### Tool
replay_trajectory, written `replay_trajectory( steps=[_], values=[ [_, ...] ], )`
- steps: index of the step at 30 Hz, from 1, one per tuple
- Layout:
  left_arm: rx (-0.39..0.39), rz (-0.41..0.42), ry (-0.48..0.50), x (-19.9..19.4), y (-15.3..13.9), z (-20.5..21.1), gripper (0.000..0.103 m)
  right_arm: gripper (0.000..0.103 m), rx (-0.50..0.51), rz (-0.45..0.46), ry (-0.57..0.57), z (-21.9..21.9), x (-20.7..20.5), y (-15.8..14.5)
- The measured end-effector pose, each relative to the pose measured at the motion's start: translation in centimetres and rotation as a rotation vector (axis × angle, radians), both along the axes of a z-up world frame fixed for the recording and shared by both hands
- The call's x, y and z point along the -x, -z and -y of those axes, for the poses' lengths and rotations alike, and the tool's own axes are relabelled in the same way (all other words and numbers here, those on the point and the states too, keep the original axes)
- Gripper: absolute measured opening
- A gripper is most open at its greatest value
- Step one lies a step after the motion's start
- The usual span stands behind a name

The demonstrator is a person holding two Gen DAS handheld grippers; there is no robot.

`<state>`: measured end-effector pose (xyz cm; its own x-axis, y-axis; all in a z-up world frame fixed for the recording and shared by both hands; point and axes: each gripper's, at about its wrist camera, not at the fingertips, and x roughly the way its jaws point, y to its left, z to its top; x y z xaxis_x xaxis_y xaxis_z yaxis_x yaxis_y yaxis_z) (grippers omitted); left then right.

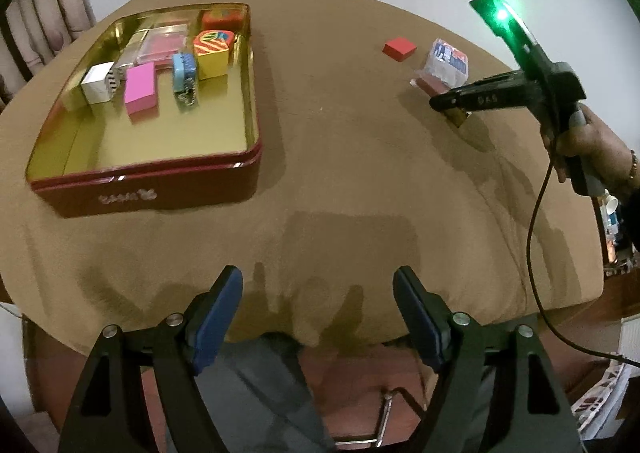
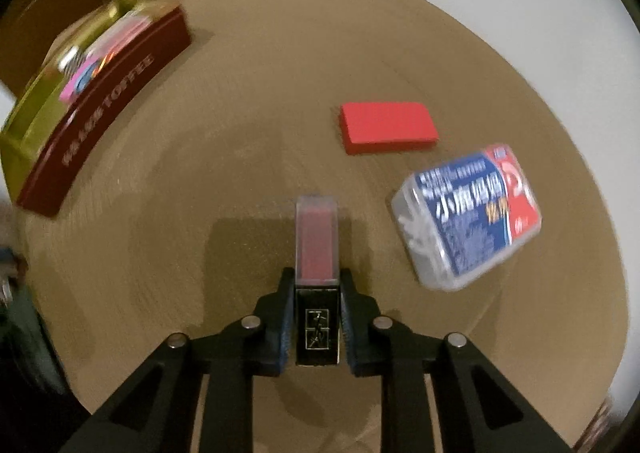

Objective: Organize rigid objects
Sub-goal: 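Place the lipstick in the gold tin and open the right gripper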

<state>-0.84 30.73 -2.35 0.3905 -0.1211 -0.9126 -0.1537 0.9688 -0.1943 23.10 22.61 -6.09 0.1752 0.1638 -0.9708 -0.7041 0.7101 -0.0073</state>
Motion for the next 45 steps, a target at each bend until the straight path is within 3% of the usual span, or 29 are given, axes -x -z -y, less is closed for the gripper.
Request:
replay_trajectory(
  steps=[8,12,17,21,24,28,35,45],
  values=[
    [0.043,-0.009,-0.032,2.1,0.3,-1.7,0.074,0.02,-0.218,-0.193,0.216,3.5,0.1,-0.6],
    [0.051,-0.004,-0.042,3.0,0.4,-2.4,0.074,0.02,-0.311,-0.259,0.267,3.8,0.7,-1.8],
    [0.061,-0.003,-0.048,4.2,0.4,-3.0,0.074,0.02,-0.419,-0.299,0.241,2.0,1.9,-6.0],
    [0.014,0.031,-0.071,5.1,-0.2,-3.4,0.074,0.02,-0.481,-0.314,0.147,-3.3,4.3,-9.4],
    [-0.007,0.052,-0.087,5.8,-0.7,-4.0,0.074,0.02,-0.51,-0.355,0.106,-7.2,5.5,-10.1],
    [-0.007,0.057,-0.109,6.6,-0.8,-5.3,0.074,0.02,-0.5,-0.378,0.085,-12.6,6.8,-8.9],
    [0.021,0.051,-0.168,7.9,-0.6,-8.3,0.074,0.02,-0.416,-0.38,0.137,-17.7,8.1,-4.9],
    [0.062,0.04,-0.169,8.2,-0.2,-9.1,0.074,0.02,-0.164,-0.158,0.177,-19.0,9.7,-2.3]
  ],
)
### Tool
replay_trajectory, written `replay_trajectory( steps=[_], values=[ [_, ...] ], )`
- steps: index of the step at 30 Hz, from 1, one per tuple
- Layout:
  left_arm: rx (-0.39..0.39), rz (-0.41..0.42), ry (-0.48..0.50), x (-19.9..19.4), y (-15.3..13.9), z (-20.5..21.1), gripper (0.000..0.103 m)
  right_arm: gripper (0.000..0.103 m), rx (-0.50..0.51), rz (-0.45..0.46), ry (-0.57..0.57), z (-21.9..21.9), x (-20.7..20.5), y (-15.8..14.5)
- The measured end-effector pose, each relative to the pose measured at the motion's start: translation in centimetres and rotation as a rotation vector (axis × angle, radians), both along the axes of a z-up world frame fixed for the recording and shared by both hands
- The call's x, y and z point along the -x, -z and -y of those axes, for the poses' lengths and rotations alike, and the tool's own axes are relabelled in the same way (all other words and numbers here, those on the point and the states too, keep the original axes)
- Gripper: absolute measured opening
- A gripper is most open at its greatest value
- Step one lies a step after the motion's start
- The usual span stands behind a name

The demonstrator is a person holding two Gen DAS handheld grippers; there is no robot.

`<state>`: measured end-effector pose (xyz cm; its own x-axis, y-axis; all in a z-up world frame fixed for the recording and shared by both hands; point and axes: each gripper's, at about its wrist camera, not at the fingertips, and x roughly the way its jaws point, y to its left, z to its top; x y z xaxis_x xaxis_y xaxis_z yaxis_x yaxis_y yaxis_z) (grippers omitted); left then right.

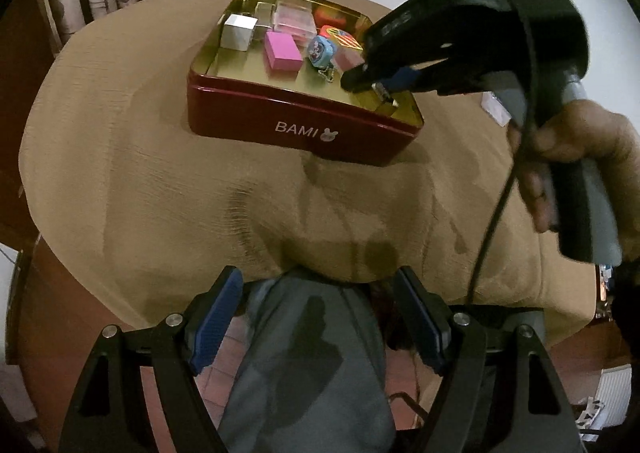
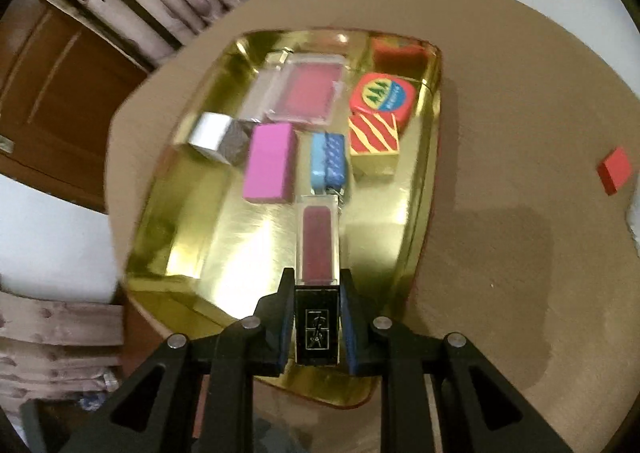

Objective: Organize rigid objects
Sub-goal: 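Place the lipstick in the gold tin and open the right gripper, then move the left gripper to the clear floss box and grasp it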

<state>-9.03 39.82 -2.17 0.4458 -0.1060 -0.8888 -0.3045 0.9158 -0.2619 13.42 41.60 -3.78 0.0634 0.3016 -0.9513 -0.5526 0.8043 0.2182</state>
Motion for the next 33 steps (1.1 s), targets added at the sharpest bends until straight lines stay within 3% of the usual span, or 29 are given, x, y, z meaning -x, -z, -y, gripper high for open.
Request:
replay_trajectory(
  steps=[4,11,14,17,19,23,27,30,33],
  values=[
    [0.001,0.002,0.01,-0.1,0.1,0.0,0.074,0.02,0.067,0.091,0.054,-0.2,0.2,0.4],
    [-0.024,0.014,0.015,0.5,-0.1,0.1,0.074,0.021,0.014,0.131,0.121,0.3,-1.1,-0.4],
    [-0.029,0.015,0.026,0.6,0.0,0.5,0.074,0.021,-0.127,0.077,0.159,2.2,-1.2,-1.2],
    [-0.064,0.024,0.052,0.5,0.0,1.2,0.074,0.021,-0.283,0.134,0.197,5.9,-0.5,-3.3],
    [-0.06,0.034,0.082,0.5,0.0,1.8,0.074,0.021,-0.295,0.236,0.243,9.5,0.3,-4.4],
    [-0.067,0.069,0.165,0.6,-0.9,4.2,0.074,0.022,-0.181,0.406,0.382,18.8,0.7,-3.8],
    [-0.1,0.099,0.249,0.1,-1.8,7.0,0.074,0.022,-0.014,0.438,0.529,29.3,-0.3,-1.3],
    [-0.123,0.1,0.294,-1.8,-2.5,9.1,0.074,0.022,0.067,0.443,0.61,34.9,-0.7,-0.1],
    [-0.094,0.11,0.334,-4.5,-3.6,10.5,0.074,0.022,0.145,0.479,0.647,38.4,-0.7,0.7]
  ],
)
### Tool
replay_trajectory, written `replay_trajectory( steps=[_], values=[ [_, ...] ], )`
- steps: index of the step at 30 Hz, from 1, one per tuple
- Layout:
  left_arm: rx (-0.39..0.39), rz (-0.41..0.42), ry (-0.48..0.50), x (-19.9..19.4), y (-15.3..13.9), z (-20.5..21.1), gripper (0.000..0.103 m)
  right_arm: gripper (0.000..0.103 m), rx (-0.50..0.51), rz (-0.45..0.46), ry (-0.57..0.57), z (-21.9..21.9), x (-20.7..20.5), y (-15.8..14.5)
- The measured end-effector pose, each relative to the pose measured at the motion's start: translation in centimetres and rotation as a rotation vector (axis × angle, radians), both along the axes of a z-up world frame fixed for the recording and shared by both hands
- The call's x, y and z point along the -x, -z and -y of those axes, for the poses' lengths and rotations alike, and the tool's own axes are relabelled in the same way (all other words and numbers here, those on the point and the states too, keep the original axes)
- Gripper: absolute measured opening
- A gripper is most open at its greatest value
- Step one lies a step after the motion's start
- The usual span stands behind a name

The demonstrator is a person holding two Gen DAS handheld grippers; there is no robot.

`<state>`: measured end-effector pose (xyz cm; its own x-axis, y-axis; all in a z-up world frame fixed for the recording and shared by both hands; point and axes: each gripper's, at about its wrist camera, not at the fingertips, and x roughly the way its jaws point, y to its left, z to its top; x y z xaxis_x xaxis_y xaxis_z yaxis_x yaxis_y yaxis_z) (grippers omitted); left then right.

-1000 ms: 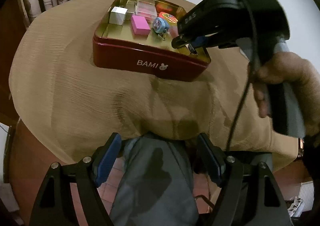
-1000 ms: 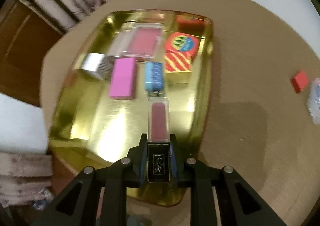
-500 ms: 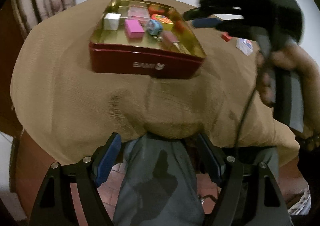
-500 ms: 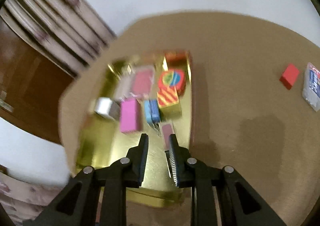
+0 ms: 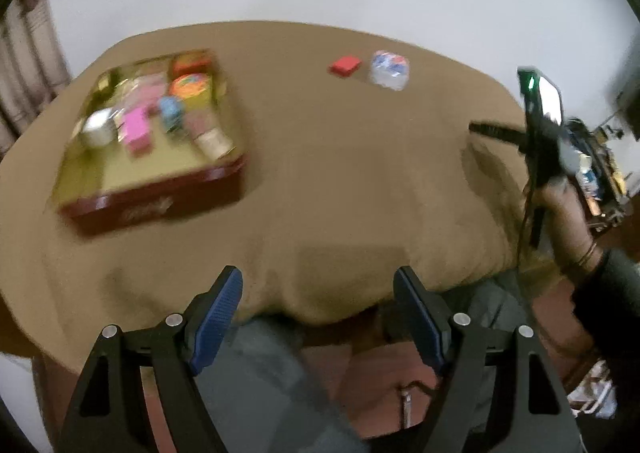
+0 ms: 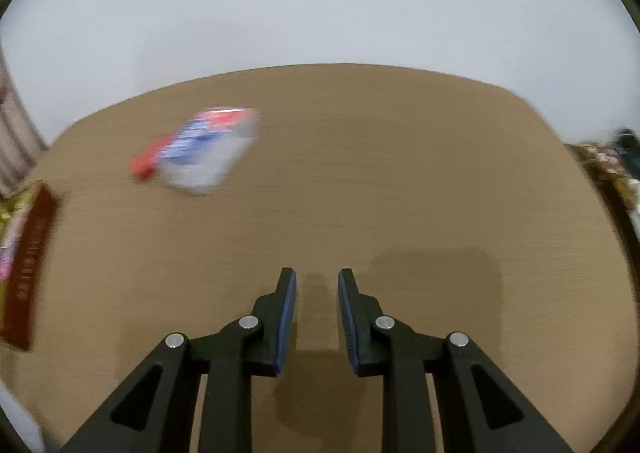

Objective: Organize rigid objects
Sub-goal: 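Move the left gripper to the clear floss box and grasp it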

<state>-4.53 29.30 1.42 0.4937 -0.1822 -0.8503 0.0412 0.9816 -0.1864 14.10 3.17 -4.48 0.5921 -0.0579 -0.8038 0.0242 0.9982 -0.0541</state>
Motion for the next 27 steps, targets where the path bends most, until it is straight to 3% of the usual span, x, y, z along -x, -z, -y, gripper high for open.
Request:
replay_trajectory(
  steps=[3,7,11,13,19,27],
  values=[
    [0.035,0.002,0.028,-3.6,-1.2,1.3,0.074,0.022,0.036,0.013,0.039,3.3,0.1,1.1],
    [0.08,0.008,0.068,-10.2,-2.7,3.6,0.074,0.023,-0.103,0.054,0.046,5.7,0.6,1.2],
    [0.007,0.075,0.086,-16.2,-3.5,6.4,0.083,0.042,-0.152,0.064,-0.002,6.0,1.0,1.2],
    [-0.032,0.093,0.09,-19.4,-3.3,7.9,0.083,0.046,-0.171,0.07,-0.018,5.9,1.2,1.2],
    [-0.062,0.016,0.15,-28.1,-1.0,11.6,0.084,0.046,-0.272,0.091,-0.061,6.5,1.2,1.0],
    [-0.142,-0.071,0.197,-32.8,2.5,13.5,0.084,0.046,-0.316,0.1,-0.105,6.4,1.3,0.7]
  ],
)
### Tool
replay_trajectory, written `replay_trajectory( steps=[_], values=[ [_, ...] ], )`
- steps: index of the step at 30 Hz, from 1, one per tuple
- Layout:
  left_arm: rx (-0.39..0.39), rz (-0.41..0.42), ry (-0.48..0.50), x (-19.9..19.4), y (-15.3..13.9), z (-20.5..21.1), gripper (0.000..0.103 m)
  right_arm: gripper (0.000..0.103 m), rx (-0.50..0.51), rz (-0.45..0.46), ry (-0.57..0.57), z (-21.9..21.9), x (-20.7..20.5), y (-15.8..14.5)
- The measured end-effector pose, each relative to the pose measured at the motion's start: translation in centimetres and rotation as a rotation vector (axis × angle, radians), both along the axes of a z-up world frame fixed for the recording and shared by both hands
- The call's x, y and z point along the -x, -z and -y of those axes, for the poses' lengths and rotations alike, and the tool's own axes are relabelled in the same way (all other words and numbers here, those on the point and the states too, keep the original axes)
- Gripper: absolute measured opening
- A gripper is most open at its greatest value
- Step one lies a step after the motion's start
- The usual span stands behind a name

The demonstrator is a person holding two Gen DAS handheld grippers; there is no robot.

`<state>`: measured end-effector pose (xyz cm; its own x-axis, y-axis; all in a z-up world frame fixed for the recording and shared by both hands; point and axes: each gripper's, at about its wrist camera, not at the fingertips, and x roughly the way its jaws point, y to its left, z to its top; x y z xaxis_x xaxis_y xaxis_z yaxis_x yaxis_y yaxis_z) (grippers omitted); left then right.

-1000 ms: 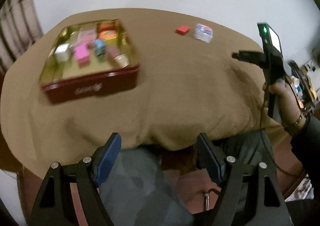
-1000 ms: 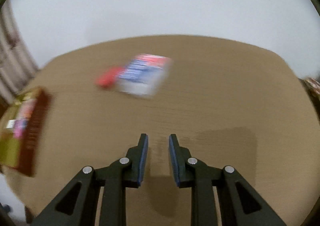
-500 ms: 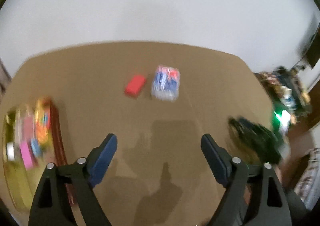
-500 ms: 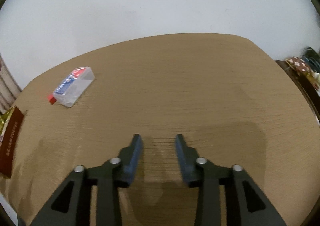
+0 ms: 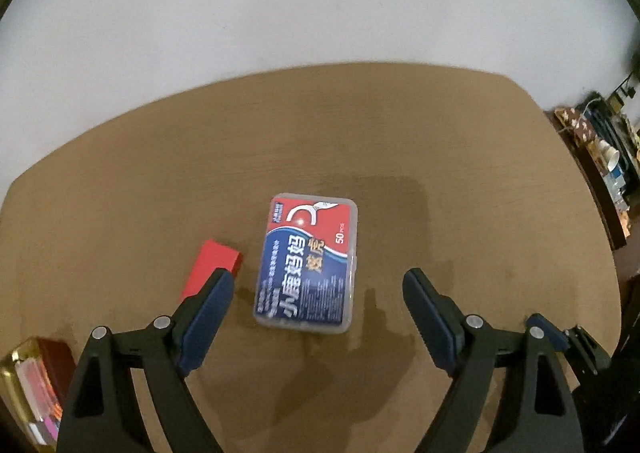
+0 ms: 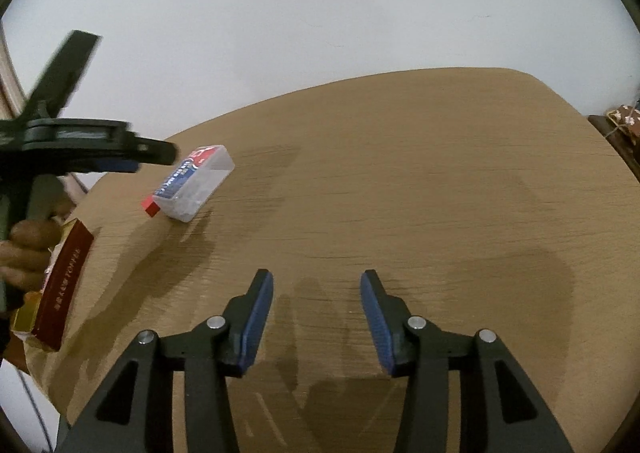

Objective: Organize rigid objects
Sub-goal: 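Move the left gripper to the clear floss box and grasp it, then lower the floss box into the gold tin and open the left gripper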

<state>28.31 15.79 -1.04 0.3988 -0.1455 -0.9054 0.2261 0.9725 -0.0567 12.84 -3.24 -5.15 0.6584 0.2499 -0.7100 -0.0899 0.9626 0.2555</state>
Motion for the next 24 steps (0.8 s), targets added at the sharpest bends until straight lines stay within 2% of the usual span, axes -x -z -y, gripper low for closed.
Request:
replay_trajectory(
  steps=[6,7,8,9,17,22,24],
  values=[
    [-0.064,-0.037,0.029,-1.0,2.2,1.2,0.083,0.046,-0.024,0.018,-0.009,0.4,0.5,-0.4],
    [-0.079,-0.051,0.028,-1.2,2.7,1.4,0.077,0.047,-0.026,0.02,-0.009,0.4,0.5,-0.4],
    [-0.086,-0.065,0.024,-1.3,3.2,1.4,0.06,0.047,-0.028,0.022,-0.009,0.8,0.9,-0.6],
    [-0.091,-0.075,0.026,-1.3,3.7,1.6,0.057,0.046,-0.032,0.025,-0.008,0.8,1.0,-0.7],
    [-0.095,-0.021,0.06,1.4,3.7,2.3,0.057,0.047,-0.042,0.021,0.008,0.6,0.3,-0.6],
    [-0.057,0.02,-0.029,6.6,1.2,0.1,0.057,0.047,-0.037,0.001,0.009,0.2,-0.4,-0.4],
    [-0.029,0.022,-0.092,9.9,-0.1,-2.0,0.057,0.047,-0.029,-0.006,0.014,0.1,-0.7,-0.3]
  ],
)
